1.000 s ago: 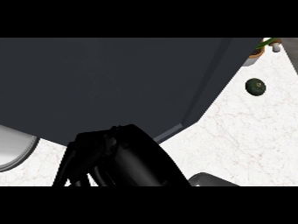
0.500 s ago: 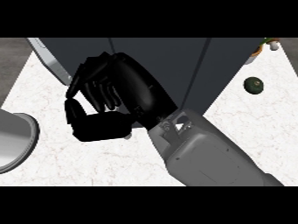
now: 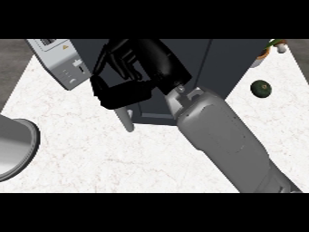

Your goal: Pick up the wine, place it into the cabinet and close the cabinet

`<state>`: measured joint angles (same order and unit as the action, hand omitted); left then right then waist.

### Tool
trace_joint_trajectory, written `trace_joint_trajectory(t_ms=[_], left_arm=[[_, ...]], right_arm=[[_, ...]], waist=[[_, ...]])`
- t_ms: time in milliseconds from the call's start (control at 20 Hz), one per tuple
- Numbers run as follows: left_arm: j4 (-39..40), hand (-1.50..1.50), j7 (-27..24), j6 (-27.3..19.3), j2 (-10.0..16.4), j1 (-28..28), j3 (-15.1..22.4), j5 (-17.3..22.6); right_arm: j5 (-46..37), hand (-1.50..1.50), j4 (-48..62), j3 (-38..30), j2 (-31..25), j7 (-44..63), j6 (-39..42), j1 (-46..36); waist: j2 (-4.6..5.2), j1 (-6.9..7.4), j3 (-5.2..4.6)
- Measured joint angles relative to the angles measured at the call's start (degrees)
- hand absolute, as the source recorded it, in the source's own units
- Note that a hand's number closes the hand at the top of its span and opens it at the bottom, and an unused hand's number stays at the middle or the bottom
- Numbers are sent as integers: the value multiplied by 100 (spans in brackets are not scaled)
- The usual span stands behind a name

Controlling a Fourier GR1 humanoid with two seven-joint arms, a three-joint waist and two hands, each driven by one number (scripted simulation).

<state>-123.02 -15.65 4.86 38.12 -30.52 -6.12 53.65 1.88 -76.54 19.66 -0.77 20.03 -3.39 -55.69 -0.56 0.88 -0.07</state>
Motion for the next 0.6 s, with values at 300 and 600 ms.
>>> trace_joint_trajectory(t_ms=[300,600], left_arm=[[175,-150,92,-331,-273,496,474,-378],[340,-150,181,-638,-471,901,773,-613]], right_arm=[[67,150,363,-82,-80,-599,396,-102],[135,150,635,-137,-201,-1029,739,-221]], waist=[[-43,17,-61],[-52,48,-110]])
